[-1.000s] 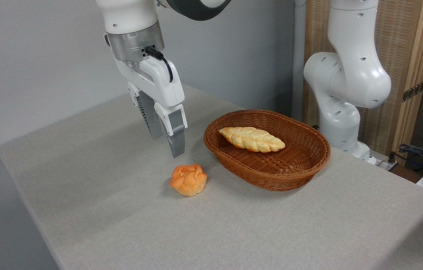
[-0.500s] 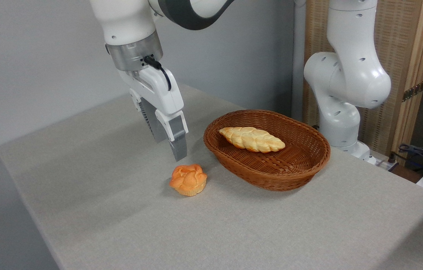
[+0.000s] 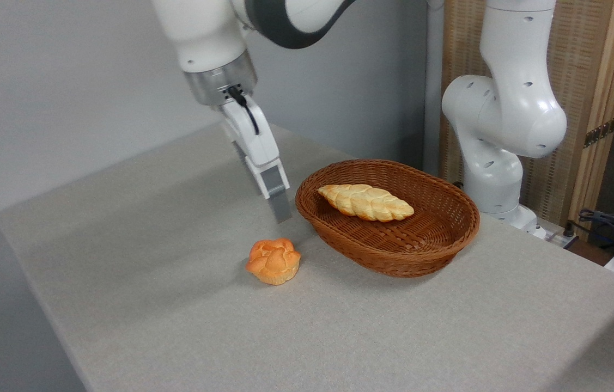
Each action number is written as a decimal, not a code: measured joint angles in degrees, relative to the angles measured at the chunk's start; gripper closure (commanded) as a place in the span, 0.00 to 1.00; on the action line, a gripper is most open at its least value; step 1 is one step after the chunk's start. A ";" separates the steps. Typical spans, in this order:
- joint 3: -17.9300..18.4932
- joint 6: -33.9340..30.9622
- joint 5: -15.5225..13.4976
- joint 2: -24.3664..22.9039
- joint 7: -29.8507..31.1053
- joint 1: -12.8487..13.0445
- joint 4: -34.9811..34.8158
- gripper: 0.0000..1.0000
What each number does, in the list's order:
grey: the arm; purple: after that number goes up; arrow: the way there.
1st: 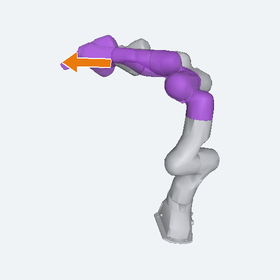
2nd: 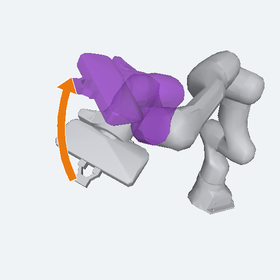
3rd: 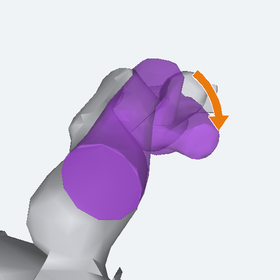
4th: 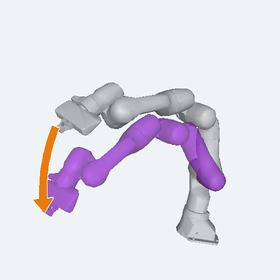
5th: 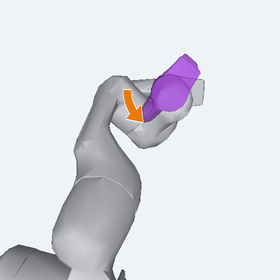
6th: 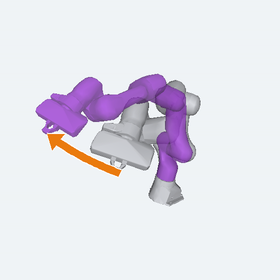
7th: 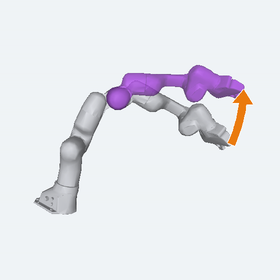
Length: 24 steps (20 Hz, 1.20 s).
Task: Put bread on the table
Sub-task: 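Move the open gripper over the braided bread in the wicker basket, then lower the gripper onto the braided bread and close on it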
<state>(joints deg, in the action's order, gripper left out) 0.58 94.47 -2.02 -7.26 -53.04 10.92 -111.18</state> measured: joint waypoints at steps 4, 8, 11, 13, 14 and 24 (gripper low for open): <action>-0.02 -0.28 0.00 -7.50 -11.09 0.18 -8.30 0.00; -0.07 -0.60 -0.01 -14.00 -17.95 2.48 -15.11 0.00; -0.13 -0.96 0.01 -17.07 -20.93 5.87 -18.53 0.00; -0.17 -0.99 0.02 -18.68 -23.37 7.95 -20.64 0.00; -0.18 -0.99 0.02 -19.37 -24.10 8.77 -21.58 0.00; -0.18 2.54 0.57 -25.50 -27.93 12.21 -32.02 0.01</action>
<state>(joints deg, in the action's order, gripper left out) 0.40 97.02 -1.44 -32.76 -80.96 23.14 -143.20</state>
